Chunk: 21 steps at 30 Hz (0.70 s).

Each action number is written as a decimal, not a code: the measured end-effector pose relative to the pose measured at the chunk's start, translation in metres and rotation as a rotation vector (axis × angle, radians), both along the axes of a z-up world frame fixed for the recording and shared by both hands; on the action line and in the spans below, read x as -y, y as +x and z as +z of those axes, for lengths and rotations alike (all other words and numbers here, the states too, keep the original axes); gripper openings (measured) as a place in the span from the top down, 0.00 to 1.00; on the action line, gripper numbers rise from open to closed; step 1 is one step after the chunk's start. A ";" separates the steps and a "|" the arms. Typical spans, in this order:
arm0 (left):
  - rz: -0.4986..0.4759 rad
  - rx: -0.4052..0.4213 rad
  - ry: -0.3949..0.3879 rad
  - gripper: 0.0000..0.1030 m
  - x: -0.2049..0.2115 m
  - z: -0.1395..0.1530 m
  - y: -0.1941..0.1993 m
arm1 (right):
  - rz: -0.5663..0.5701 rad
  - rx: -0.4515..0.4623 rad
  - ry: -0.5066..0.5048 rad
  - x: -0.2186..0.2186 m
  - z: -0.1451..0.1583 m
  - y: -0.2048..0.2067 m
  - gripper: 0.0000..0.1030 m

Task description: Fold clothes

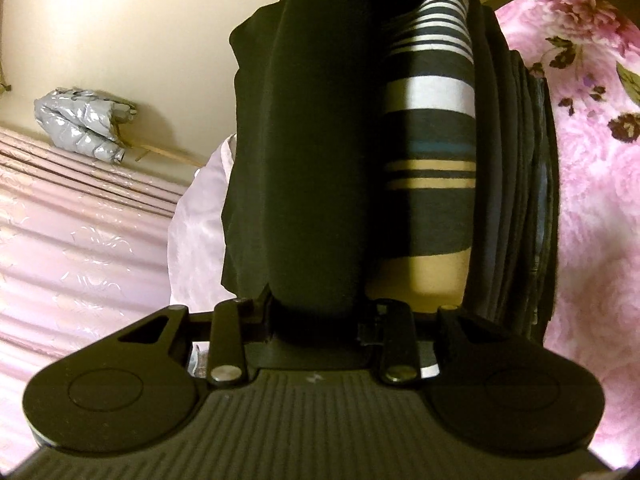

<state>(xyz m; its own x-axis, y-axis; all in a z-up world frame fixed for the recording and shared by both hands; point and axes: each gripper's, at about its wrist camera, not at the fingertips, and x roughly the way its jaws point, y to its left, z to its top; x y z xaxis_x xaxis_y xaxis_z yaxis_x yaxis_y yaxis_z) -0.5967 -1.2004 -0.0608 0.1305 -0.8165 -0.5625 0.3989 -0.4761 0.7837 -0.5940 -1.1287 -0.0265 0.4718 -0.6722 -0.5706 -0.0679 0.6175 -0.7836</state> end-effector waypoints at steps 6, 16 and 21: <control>0.001 -0.006 -0.003 0.71 0.000 -0.001 0.004 | -0.016 -0.004 0.003 -0.004 0.002 -0.012 0.28; 0.005 -0.013 0.002 0.71 -0.007 -0.002 0.004 | 0.007 -0.019 -0.003 -0.010 0.003 -0.005 0.28; 0.003 -0.012 0.004 0.71 -0.013 -0.002 0.004 | -0.005 -0.026 0.024 -0.008 0.001 -0.004 0.41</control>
